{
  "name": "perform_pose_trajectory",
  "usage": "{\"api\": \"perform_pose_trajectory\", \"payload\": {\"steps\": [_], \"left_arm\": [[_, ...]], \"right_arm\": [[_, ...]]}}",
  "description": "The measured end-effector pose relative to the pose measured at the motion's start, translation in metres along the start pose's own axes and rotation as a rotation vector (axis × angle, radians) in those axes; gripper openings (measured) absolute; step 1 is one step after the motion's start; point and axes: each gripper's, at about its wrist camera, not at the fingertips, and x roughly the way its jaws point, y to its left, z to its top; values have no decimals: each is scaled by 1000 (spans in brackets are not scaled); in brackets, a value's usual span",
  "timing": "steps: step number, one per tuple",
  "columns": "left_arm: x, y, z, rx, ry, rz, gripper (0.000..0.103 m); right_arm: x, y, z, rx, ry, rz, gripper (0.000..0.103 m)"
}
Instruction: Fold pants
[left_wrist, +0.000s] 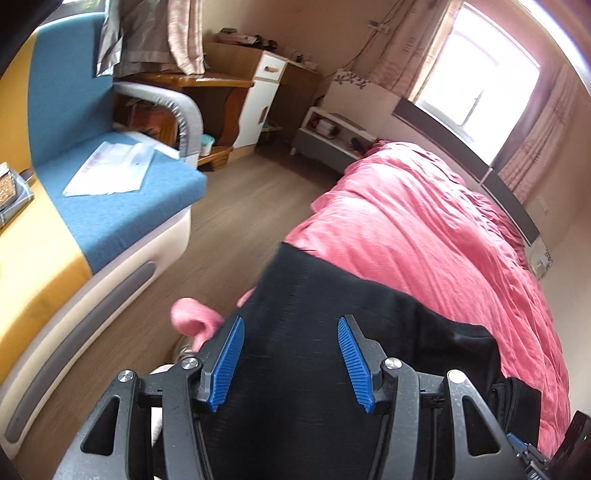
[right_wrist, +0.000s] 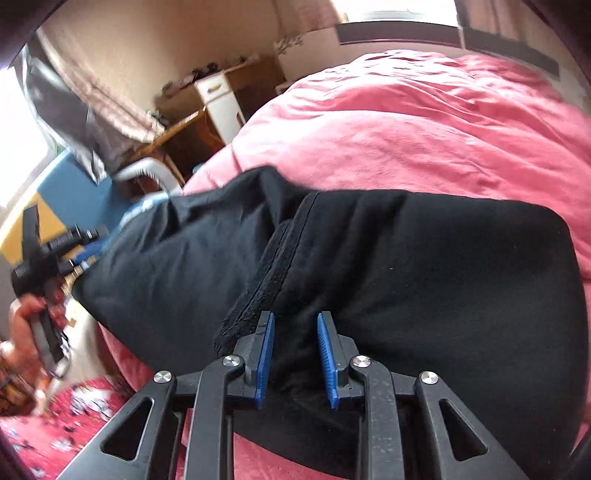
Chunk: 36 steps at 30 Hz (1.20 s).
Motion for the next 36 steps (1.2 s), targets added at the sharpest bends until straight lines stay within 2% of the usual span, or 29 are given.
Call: {"api": "perform_pose_trajectory", "payload": {"steps": [3, 6, 11, 16, 22, 24, 27, 29, 31, 34, 36], "left_arm": [[1, 14, 2, -15, 16, 9, 56], [5, 25, 4, -31, 45, -18, 69], [24, 41, 3, -78, 183, -129, 70], [24, 39, -4, -4, 244, -151, 70], [21, 42, -6, 2, 316, -193, 69], [16, 38, -8, 55, 339, -190, 69], [9, 31, -11, 155, 382, -172, 66], [4, 32, -11, 165, 397, -184, 62], [1, 33, -11, 141, 390, -210, 42], [-3, 19, -11, 186, 371, -204, 27], [-9, 10, -10, 224, 343, -193, 24]], "right_arm": [[3, 2, -3, -8, 5, -14, 26], [2, -8, -5, 45, 6, 9, 26], [3, -14, -9, 100, 3, 32, 28], [3, -14, -12, 112, -1, 33, 30], [3, -15, -12, 120, -1, 34, 31], [2, -17, -13, 122, -1, 37, 31], [1, -19, -14, 129, -2, 42, 32], [1, -19, -14, 130, -2, 43, 32], [2, -20, -14, 130, -3, 43, 32], [2, -20, -13, 131, 2, 41, 32], [2, -20, -12, 129, 6, 42, 32]]}}
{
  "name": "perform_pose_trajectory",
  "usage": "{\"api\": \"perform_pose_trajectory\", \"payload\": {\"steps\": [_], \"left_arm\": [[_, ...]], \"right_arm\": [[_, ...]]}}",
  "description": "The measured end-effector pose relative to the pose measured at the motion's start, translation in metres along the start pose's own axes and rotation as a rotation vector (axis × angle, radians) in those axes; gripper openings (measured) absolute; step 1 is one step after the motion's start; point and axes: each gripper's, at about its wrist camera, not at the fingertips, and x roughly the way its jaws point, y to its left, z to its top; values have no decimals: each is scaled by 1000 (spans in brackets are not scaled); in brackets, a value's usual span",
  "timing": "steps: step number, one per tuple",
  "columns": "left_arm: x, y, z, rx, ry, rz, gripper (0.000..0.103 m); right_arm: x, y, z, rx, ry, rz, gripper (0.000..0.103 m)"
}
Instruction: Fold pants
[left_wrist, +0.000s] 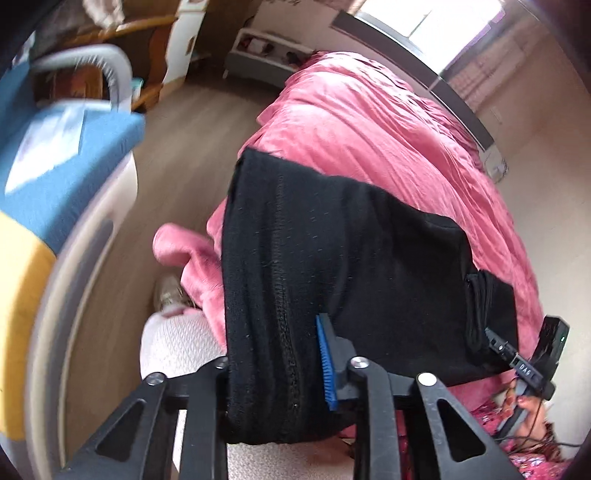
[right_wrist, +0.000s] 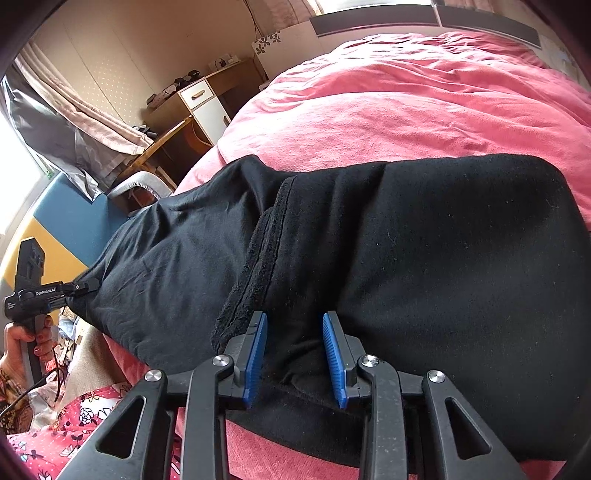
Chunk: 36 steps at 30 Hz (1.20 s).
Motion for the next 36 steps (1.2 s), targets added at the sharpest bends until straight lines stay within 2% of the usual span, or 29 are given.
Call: {"api": "perform_pose_trajectory", "payload": {"steps": [3, 8, 13, 17, 22, 24, 28, 29, 31, 34, 36], "left_arm": [[-16, -7, 5, -15, -72, -38, 23], [-40, -21, 13, -36, -159, -129, 22], [-56, -41, 21, -27, -233, -205, 20], [-68, -70, 31, 46, -282, -236, 20], [-82, -113, 43, 162, -326, -288, 18], [-88, -136, 46, 218, -339, -311, 15], [-97, -175, 47, 301, -373, -403, 5], [-100, -186, 46, 330, -390, -445, 3], [-102, -206, 43, 390, -407, -490, 3], [-91, -233, 39, 488, -388, -441, 3], [-80, -230, 38, 469, -360, -421, 3]], "right_arm": [[-2, 2, 1, -7, 9, -1, 33], [-8, 4, 4, -14, 19, -7, 44], [-18, 1, 8, -3, 15, -6, 49], [-28, -4, 9, 7, 22, -16, 52], [-45, -17, 4, 9, 47, -102, 54], [-54, -29, 0, 44, 51, -109, 54], [-75, -52, -14, 140, 49, -100, 54], [-79, -56, -16, 153, 42, -97, 54], [-84, -63, -19, 178, 30, -94, 54], [-87, -69, -20, 203, 24, -83, 54], [-88, -67, -20, 184, 23, -87, 54]]}}
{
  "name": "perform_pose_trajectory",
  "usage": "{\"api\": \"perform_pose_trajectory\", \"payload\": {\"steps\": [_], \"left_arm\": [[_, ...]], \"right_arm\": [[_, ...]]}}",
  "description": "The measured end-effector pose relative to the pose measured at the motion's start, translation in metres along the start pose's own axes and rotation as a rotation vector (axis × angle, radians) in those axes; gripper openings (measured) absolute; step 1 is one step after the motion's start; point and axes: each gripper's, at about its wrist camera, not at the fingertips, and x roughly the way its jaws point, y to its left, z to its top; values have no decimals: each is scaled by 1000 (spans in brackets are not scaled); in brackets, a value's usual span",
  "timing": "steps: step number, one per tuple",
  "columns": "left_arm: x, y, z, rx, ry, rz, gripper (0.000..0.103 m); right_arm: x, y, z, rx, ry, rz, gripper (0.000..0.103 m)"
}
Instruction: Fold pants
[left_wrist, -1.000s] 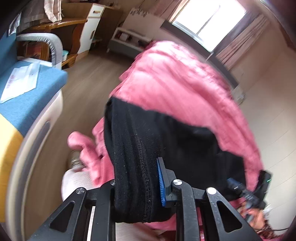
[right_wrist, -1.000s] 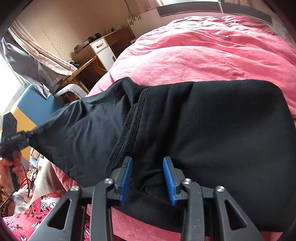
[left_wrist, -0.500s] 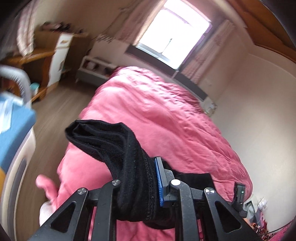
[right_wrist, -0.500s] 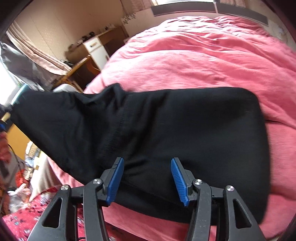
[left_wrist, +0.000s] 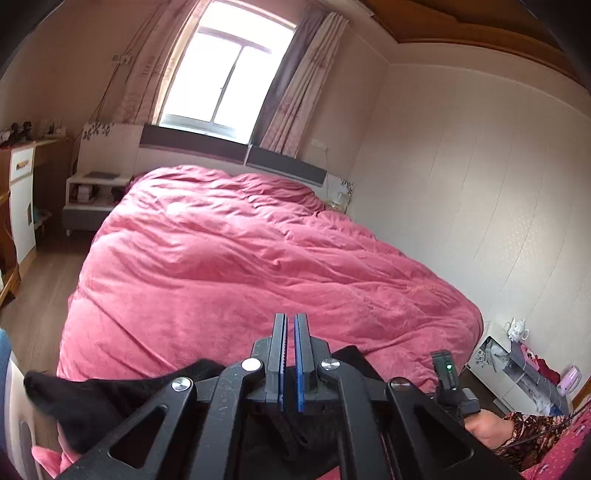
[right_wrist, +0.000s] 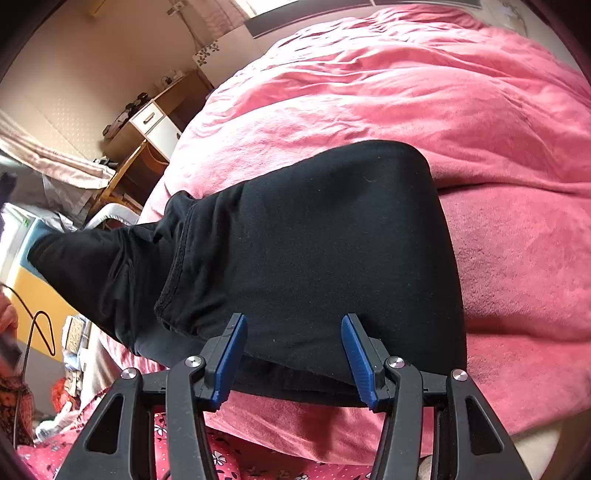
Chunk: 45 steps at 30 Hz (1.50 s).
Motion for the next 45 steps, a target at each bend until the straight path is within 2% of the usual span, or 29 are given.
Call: {"api": "perform_pose_trajectory", "payload": {"steps": [2, 3, 4, 5, 8, 10, 12, 15, 16, 19, 23, 24, 26, 27, 30, 31, 34, 39, 45], "left_arm": [[6, 21, -10, -78, 42, 71, 5], [7, 34, -18, -121, 57, 111, 9], [6, 48, -24, -166, 67, 155, 20], [3, 66, -31, -221, 81, 208, 26], [-16, 124, -57, -382, 115, 328, 35], [-32, 161, -75, -471, 136, 422, 51], [-50, 192, -96, -544, 134, 509, 60], [-70, 232, -129, -678, 158, 580, 66], [-71, 240, -137, -715, 168, 573, 70], [-68, 259, -165, -805, 213, 482, 76], [-50, 258, -179, -833, 286, 354, 77], [-46, 254, -179, -820, 299, 367, 76], [-42, 241, -167, -755, 290, 391, 57], [-42, 235, -162, -720, 291, 413, 39], [-40, 216, -147, -633, 295, 486, 23], [-40, 206, -140, -594, 293, 515, 22], [-47, 187, -123, -541, 244, 519, 20], [-56, 152, -86, -494, 116, 404, 19], [-43, 111, -43, -397, 38, 285, 19]], "right_arm": [[-1, 1, 0, -15, -1, -2, 55], [0, 1, 0, -17, 0, -1, 56], [0, 1, 0, -14, 2, 2, 56], [1, 1, 0, -10, 3, 9, 57], [2, 0, -1, -12, 3, 12, 58], [4, 0, 0, -20, 3, 10, 60], [6, 1, 0, -25, 7, 4, 60], [10, 1, -1, -23, 14, 3, 61], [10, 1, -2, -22, 16, 1, 61], [12, 2, -3, -25, 17, -2, 62], [13, 3, -3, -27, 17, -4, 63], [14, 3, -3, -27, 17, -5, 63], [14, 4, -3, -27, 18, -5, 63], [14, 4, -3, -27, 17, -6, 63], [14, 3, -3, -26, 17, -3, 63], [14, 3, -3, -25, 17, -2, 63], [13, 3, -3, -18, 15, 5, 63], [13, 0, -2, 2, 15, 19, 63], [10, -6, -2, 36, 12, 42, 63]]}}
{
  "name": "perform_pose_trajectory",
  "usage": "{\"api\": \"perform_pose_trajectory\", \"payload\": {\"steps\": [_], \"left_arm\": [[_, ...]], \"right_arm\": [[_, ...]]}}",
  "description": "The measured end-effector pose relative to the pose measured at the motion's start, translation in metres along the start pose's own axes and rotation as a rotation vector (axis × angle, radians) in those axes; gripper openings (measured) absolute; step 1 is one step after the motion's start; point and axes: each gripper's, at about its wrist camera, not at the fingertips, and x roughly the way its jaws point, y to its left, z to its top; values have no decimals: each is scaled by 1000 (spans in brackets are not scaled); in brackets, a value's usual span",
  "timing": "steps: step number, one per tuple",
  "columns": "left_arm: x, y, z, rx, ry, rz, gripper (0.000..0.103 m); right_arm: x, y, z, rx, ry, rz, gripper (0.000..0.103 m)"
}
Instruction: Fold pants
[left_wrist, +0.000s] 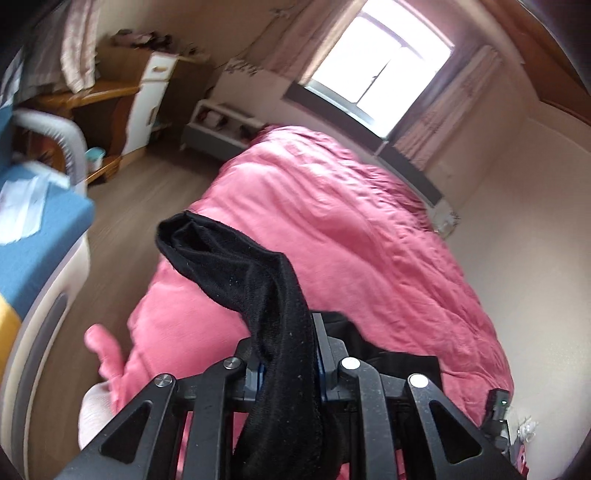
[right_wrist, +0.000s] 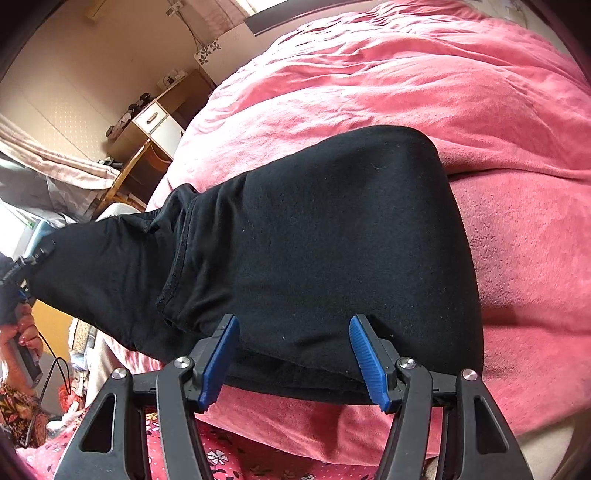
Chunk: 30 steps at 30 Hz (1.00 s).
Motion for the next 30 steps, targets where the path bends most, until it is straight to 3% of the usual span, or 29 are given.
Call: {"api": "perform_pose_trajectory", "payload": {"steps": [8, 17, 23, 30], "left_arm": [[1, -108, 14, 247, -15, -211, 19], [33, -194, -12, 394, 101, -396, 19], [66, -232, -40, 449, 198, -458, 19], [122, -259, -99, 511, 361, -428, 19]], "right_arm": [[-8, -6, 1, 46, -23, 29, 63], [-33, -26, 8, 158, -115, 44, 63], [-48, -41, 10, 218, -161, -23, 63], [-64, -81, 10, 328, -190, -192, 63]]}}
